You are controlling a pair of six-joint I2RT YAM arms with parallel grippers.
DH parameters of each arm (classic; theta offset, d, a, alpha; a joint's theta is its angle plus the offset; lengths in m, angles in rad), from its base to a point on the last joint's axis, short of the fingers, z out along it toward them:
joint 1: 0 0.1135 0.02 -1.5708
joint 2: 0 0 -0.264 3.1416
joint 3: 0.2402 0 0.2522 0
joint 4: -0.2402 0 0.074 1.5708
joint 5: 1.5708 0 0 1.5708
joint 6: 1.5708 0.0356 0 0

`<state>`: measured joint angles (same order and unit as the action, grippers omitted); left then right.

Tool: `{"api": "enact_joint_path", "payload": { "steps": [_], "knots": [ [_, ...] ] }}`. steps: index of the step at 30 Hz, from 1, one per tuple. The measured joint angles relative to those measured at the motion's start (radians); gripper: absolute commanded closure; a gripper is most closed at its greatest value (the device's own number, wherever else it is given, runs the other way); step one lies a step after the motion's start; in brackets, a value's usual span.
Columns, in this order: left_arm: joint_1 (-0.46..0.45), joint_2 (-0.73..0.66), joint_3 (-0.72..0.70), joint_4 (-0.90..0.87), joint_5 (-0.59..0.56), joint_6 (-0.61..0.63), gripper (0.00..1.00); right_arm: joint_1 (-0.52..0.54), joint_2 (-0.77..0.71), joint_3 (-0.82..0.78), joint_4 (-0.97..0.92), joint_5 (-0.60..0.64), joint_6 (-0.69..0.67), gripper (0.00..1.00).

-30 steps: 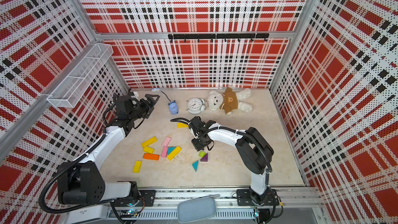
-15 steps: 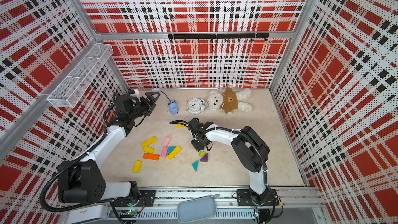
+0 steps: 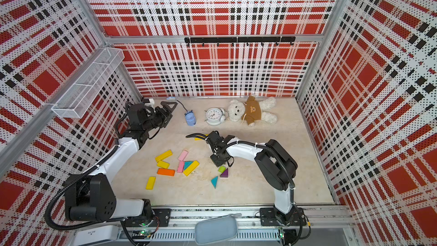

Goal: Assemble a carrot with building blocks
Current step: Pick up the building block from the center of the board, then place the building block at the center of the board.

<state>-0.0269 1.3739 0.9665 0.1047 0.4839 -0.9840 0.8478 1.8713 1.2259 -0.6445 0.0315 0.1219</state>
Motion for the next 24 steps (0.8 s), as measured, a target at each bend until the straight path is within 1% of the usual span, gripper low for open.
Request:
{"api": "enact_joint_path", "payload": {
  "steps": [10, 16, 20, 24],
  "knots": [
    [0.0, 0.0, 0.0, 0.0, 0.0, 0.0, 0.01, -0.003, -0.032, -0.013, -0.002, 0.055, -0.011, 0.79],
    [0.0, 0.0, 0.0, 0.0, 0.002, 0.0, 0.0, -0.033, -0.069, -0.013, -0.003, 0.069, -0.026, 0.79],
    [-0.004, 0.0, 0.0, 0.0, 0.002, 0.001, 0.0, -0.084, -0.092, -0.016, -0.01, 0.077, -0.04, 0.78],
    [-0.014, 0.0, 0.0, 0.002, 0.006, 0.001, 0.0, -0.179, -0.137, -0.033, -0.011, 0.076, -0.08, 0.76]
  ]
}}
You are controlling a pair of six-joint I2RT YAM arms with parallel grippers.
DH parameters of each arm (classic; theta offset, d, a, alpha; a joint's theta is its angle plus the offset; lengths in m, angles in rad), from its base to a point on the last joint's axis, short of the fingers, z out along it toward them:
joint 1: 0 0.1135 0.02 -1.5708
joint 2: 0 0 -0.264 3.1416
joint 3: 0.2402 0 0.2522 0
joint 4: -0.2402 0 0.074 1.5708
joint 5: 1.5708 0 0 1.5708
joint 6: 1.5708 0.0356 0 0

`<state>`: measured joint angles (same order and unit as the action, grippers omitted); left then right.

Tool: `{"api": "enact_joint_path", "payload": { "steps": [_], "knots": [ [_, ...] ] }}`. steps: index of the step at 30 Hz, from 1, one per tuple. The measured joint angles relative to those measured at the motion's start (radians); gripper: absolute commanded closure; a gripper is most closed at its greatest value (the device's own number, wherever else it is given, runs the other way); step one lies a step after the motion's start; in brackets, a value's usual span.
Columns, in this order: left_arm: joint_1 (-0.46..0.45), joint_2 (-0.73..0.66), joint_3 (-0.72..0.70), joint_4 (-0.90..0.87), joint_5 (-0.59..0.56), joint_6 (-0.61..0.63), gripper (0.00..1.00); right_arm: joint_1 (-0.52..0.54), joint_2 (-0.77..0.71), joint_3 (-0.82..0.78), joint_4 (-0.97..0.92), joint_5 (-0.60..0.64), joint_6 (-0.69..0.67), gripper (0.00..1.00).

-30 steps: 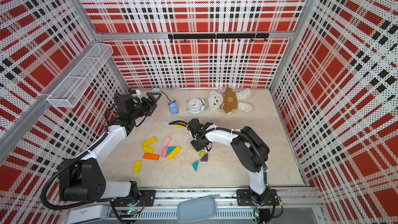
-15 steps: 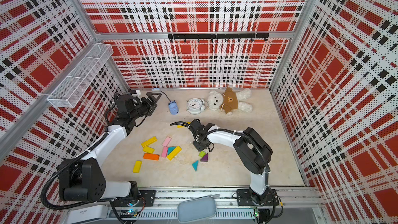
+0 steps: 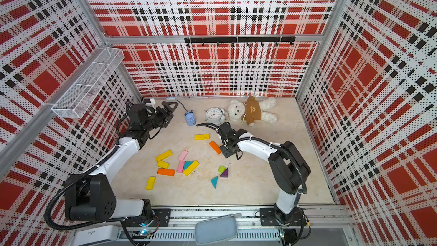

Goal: Assemble a carrot with building blocks
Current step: Place the building block at the center of the board.

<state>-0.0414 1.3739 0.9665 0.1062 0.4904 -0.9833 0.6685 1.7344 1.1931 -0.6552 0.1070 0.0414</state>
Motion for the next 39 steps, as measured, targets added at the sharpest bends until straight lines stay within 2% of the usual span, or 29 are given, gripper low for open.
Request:
{"api": "enact_joint_path", "payload": {
  "steps": [5, 11, 17, 22, 26, 31, 34, 39],
  "knots": [
    [-0.006, 0.0, 0.0, 0.01, 0.005, -0.001, 0.01, -0.123, -0.036, -0.009, 0.016, -0.01, -0.064, 0.76],
    [-0.008, 0.0, 0.0, 0.021, 0.007, -0.001, 0.01, -0.245, -0.006, -0.01, 0.042, -0.057, -0.122, 0.76],
    [-0.008, 0.0, 0.0, 0.022, 0.008, -0.002, 0.01, -0.271, 0.097, 0.003, 0.043, -0.109, -0.184, 0.73],
    [-0.003, 0.0, 0.0, 0.032, 0.014, -0.003, 0.01, -0.318, 0.173, 0.083, 0.024, -0.181, -0.219, 0.71],
    [0.005, 0.0, 0.0, 0.043, 0.022, -0.007, 0.01, -0.335, 0.198, 0.117, 0.016, -0.19, -0.241, 0.61],
    [0.014, 0.003, -0.001, 0.059, 0.03, -0.015, 0.0, -0.333, 0.204, 0.148, -0.002, -0.192, -0.264, 0.44],
    [0.015, 0.007, -0.001, 0.066, 0.033, -0.02, 0.01, -0.333, 0.204, 0.152, -0.003, -0.181, -0.259, 0.43],
    [0.014, 0.009, -0.001, 0.073, 0.04, -0.028, 0.0, -0.333, 0.16, 0.09, 0.026, -0.146, -0.202, 0.48]
  ]
}}
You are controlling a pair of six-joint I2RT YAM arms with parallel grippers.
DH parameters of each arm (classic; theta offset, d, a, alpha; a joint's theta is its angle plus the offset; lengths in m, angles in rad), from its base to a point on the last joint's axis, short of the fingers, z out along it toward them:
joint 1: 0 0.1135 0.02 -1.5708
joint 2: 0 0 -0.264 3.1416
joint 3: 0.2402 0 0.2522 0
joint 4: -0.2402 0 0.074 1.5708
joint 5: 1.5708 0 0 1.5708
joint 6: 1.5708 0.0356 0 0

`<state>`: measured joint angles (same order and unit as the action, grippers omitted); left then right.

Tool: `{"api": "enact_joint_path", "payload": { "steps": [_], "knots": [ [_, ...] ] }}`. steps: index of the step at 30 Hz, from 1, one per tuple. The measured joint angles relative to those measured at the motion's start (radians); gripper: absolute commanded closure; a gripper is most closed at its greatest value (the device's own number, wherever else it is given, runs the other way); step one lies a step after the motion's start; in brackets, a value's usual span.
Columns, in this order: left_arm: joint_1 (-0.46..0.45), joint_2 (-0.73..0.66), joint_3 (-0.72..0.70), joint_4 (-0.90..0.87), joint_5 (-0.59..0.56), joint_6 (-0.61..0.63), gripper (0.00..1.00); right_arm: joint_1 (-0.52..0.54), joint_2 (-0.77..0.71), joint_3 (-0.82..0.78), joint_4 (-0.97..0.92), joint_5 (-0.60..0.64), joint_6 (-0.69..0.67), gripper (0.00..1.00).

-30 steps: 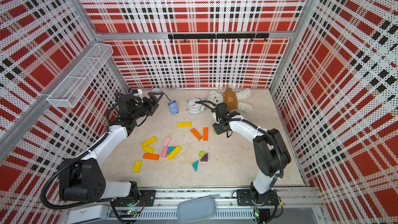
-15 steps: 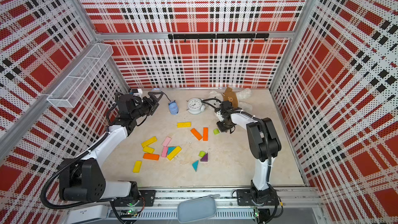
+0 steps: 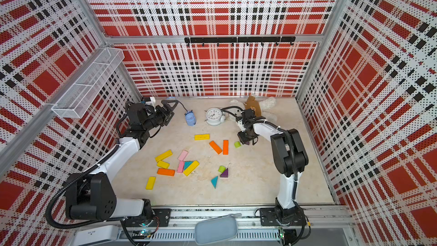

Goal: Assemble a carrot with building blocks
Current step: Place the building block at the center of the board, then assemble the building block at the center of the board.

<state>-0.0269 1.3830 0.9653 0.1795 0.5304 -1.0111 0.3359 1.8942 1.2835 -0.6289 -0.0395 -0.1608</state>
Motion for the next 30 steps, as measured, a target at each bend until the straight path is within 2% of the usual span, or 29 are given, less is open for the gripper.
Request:
{"api": "enact_joint_path", "payload": {
  "steps": [4, 8, 22, 30],
  "knots": [
    [-0.002, 0.0, 0.0, 0.008, 0.006, -0.003, 0.0, 0.0, -0.1, -0.109, 0.025, 0.01, 0.064, 0.49],
    [-0.007, 0.0, -0.001, 0.015, 0.007, -0.003, 0.01, 0.0, -0.145, -0.153, 0.029, 0.006, 0.108, 0.49],
    [-0.031, 0.013, -0.001, 0.016, 0.014, 0.001, 0.01, -0.015, -0.049, -0.111, 0.015, 0.098, 0.176, 0.51],
    [-0.031, 0.019, -0.001, 0.016, 0.02, 0.001, 0.01, -0.029, -0.042, -0.073, 0.008, 0.128, 0.184, 0.51]
  ]
}}
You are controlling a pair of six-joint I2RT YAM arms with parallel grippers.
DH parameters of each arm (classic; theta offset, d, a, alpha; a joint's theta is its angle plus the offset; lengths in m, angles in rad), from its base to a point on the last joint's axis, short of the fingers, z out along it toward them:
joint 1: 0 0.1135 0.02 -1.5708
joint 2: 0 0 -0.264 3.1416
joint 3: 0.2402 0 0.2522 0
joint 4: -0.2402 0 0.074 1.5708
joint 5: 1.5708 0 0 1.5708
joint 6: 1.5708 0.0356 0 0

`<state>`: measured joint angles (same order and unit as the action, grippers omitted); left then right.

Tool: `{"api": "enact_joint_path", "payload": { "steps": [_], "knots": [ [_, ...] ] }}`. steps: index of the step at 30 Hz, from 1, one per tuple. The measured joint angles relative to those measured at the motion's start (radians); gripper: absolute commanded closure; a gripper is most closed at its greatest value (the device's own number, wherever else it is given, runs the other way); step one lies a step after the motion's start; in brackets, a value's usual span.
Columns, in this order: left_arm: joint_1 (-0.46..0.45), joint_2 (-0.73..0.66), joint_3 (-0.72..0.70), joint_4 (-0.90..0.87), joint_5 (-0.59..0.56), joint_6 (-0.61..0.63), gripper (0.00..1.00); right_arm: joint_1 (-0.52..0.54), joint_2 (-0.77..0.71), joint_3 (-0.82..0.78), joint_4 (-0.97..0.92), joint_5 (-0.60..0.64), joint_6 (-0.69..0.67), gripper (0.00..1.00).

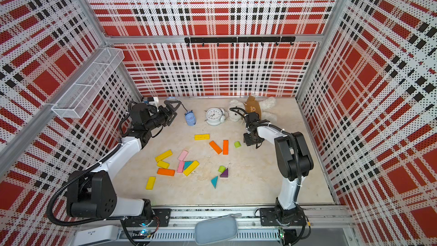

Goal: Assemble a carrot with building blocks
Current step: Assemble the building block at the center of the board.

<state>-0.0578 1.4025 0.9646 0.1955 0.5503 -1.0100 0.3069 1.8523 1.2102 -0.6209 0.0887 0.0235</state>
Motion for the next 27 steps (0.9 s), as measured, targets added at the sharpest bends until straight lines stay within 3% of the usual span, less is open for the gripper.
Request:
{"api": "enact_joint_path", "payload": {
  "steps": [9, 22, 27],
  "knots": [
    [-0.002, 0.002, 0.0, 0.0, 0.004, 0.0, 0.0, 0.008, -0.043, -0.029, -0.037, -0.012, 0.035, 0.49],
    [0.074, -0.025, 0.002, -0.053, -0.071, 0.034, 0.01, 0.029, -0.318, -0.033, -0.088, 0.026, 0.192, 0.4],
    [-0.066, -0.093, 0.107, -0.222, -0.243, 0.187, 0.01, 0.028, -0.362, -0.063, -0.084, 0.019, 0.233, 0.41]
  ]
}}
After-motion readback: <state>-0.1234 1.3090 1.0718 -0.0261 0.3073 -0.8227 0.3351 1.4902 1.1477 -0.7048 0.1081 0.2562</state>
